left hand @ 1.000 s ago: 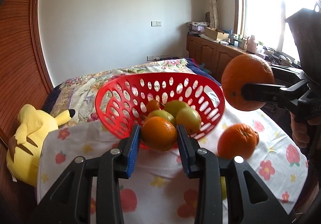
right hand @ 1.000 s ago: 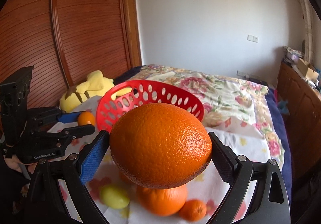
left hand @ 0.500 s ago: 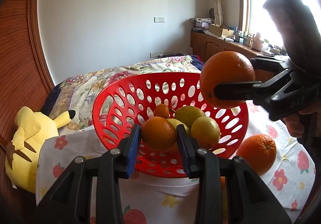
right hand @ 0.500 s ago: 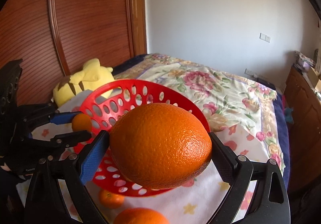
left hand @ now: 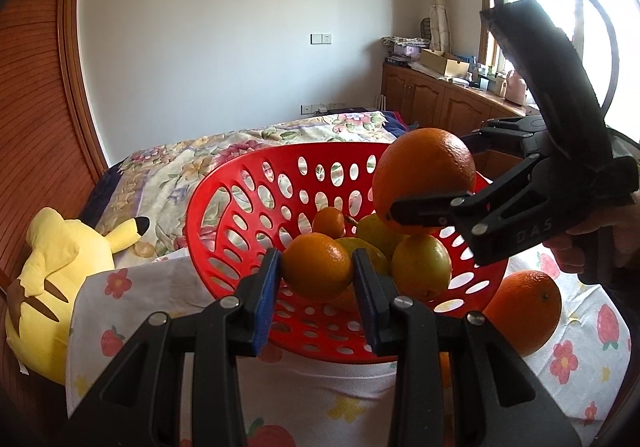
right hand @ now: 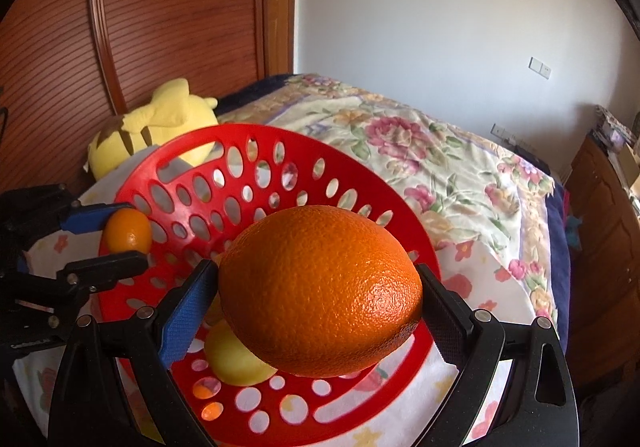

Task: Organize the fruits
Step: 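Lift the large orange and tangerine and carry both over the red basket, then open both tools to drop the orange and tangerine into the basket, then move the right tool to a medium tangerine and close around it, then grasp the green apple with the left tool while the right tool holds the tangerine, then lift the green apple and tangerine and carry both over the red basket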

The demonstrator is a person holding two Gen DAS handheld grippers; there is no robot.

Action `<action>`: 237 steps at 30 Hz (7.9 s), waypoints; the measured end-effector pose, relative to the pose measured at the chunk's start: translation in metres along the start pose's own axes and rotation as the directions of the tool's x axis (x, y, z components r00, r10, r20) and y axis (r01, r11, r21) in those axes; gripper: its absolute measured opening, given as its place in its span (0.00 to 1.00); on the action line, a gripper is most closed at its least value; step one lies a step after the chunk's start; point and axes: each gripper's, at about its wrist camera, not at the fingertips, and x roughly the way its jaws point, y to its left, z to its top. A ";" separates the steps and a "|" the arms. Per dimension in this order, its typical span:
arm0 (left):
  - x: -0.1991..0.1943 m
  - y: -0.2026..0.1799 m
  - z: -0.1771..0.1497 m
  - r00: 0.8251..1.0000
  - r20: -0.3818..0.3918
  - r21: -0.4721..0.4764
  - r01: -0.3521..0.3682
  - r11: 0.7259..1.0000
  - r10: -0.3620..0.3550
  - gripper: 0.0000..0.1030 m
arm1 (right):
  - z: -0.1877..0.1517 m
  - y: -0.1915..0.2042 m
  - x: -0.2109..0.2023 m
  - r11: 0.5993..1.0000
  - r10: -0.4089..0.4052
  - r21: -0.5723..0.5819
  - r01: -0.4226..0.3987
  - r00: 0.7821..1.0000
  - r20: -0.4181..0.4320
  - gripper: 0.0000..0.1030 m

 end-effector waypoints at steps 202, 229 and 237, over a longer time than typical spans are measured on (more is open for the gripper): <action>-0.019 -0.124 -0.096 0.989 -0.145 0.089 0.031 0.996 -0.018 0.53 | -0.242 0.032 -0.126 0.943 -0.084 0.328 0.061 0.995 0.058 0.43; -0.092 -0.077 -0.059 0.999 0.036 0.052 0.028 0.998 -0.030 0.53 | -0.239 0.034 -0.133 0.945 -0.087 0.323 0.056 0.993 0.082 0.42; -0.087 -0.053 -0.043 0.999 0.050 0.025 0.008 1.000 -0.010 0.53 | -0.201 0.032 -0.151 0.959 -0.108 0.273 0.073 0.988 0.114 0.25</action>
